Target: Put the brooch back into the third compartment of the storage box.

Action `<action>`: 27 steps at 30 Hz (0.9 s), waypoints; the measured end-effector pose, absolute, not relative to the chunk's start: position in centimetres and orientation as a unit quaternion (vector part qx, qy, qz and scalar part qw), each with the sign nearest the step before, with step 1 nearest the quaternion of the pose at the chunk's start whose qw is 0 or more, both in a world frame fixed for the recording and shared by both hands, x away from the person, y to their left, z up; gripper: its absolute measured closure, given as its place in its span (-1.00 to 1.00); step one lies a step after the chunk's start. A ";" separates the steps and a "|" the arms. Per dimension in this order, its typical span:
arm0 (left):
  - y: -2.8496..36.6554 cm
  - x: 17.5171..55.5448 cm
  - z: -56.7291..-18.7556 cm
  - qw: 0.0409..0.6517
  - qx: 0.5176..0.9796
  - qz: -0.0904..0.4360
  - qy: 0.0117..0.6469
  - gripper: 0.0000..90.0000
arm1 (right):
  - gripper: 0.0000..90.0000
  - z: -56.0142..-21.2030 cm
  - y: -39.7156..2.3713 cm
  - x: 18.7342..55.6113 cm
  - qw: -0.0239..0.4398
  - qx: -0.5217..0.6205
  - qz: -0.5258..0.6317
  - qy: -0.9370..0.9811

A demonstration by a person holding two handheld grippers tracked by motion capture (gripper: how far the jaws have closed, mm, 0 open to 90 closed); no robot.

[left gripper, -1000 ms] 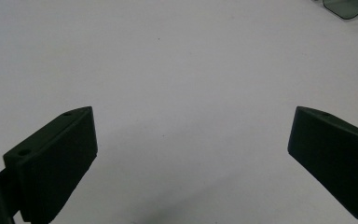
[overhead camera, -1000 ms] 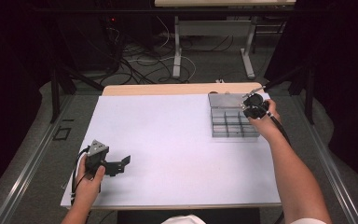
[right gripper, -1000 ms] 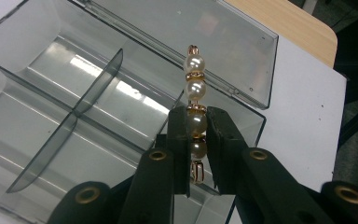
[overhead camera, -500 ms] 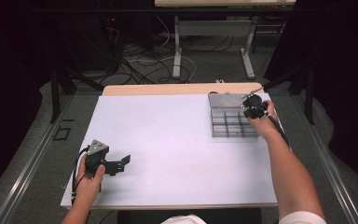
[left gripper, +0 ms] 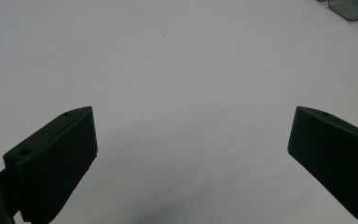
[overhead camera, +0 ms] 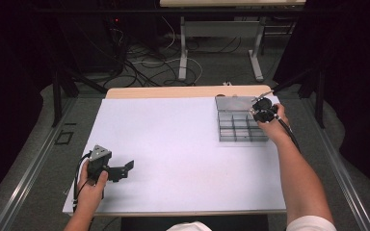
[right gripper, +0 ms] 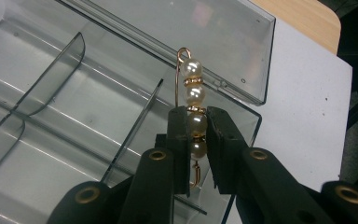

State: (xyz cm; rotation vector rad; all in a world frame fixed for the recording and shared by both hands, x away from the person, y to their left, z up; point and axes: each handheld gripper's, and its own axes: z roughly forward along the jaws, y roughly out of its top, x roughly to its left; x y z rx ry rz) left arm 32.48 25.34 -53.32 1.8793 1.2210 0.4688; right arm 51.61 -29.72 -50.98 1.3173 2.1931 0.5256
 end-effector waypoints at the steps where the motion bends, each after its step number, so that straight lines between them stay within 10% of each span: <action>1: 25.3 32.5 -53.3 0.415 0.745 0.187 0.487 -0.98 | 0.79 -51.0 -29.7 51.6 0.261 0.486 0.193 0.811; 27: 25.3 32.4 -53.3 0.415 0.745 0.187 0.487 -0.98 | 0.29 -49.8 -29.4 50.8 0.270 0.492 0.232 0.795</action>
